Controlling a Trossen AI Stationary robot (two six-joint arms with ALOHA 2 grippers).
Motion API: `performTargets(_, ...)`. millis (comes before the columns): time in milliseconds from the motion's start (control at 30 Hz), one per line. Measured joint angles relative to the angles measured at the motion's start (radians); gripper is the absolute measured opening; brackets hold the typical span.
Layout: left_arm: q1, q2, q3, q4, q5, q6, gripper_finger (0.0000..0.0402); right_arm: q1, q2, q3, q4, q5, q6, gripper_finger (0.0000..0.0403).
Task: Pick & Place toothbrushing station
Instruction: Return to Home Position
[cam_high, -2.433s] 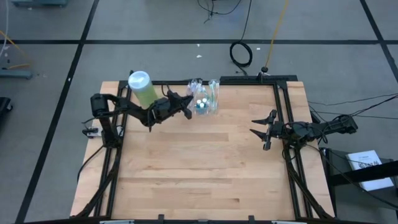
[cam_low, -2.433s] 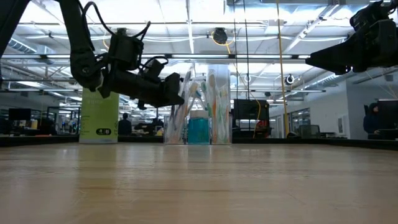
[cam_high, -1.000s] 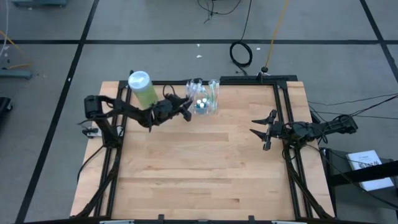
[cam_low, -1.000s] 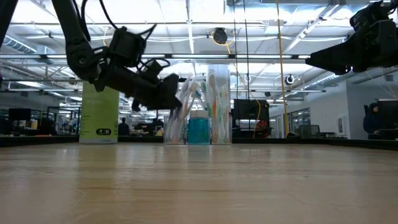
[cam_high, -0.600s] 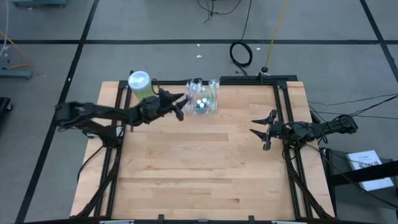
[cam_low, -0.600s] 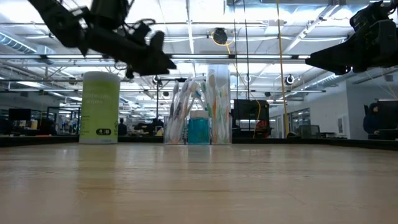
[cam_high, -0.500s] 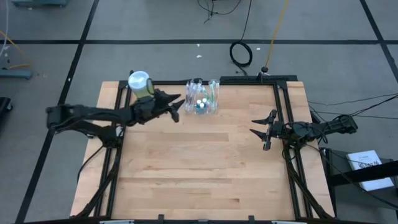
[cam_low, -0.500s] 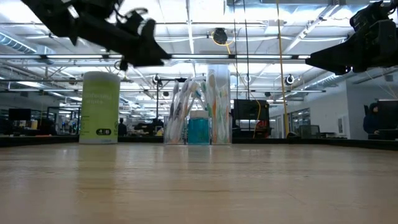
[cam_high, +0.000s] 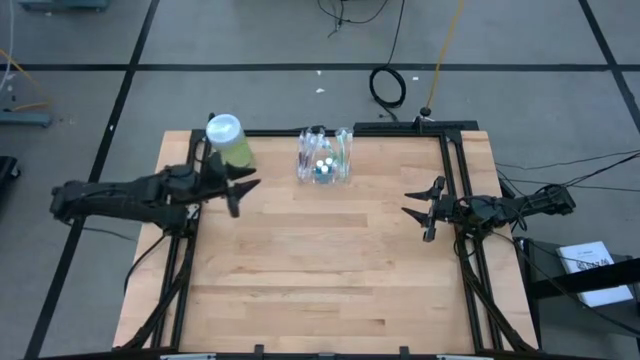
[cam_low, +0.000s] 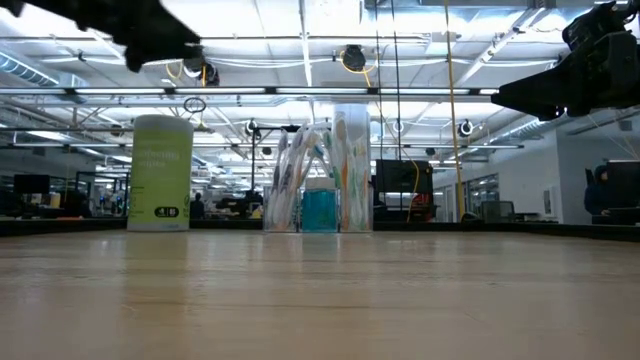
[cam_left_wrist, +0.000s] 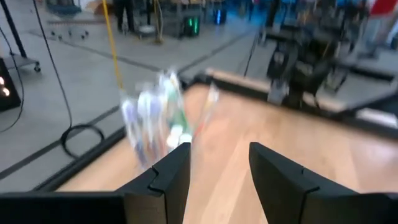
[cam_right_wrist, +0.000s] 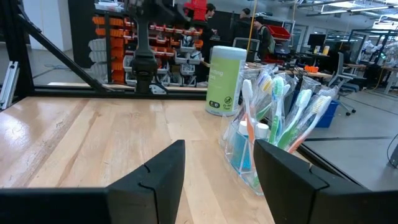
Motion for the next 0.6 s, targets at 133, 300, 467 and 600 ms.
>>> performTargets(133,-0.009,-0.084,0.0,-0.193,-0.002,0.023,0.0166,0.0,0.0,0.0,0.0,0.0,0.0,0.0183)
performTargets(300,-0.01,-0.123,-0.006,-0.392,-0.037,-0.099,0.0166,0.0,0.0,0.0,0.0,0.0,0.0,0.0183)
performTargets(467,-0.009,-0.134,-0.114,-0.284,-0.167,-0.146,0.0166,0.0,0.0,0.0,0.0,0.0,0.0,0.0183)
performTargets(600,-0.009,-0.18,-0.229,-0.091,-0.08,-0.089,0.0166,0.0,0.0,0.0,0.0,0.0,0.0,0.0183)
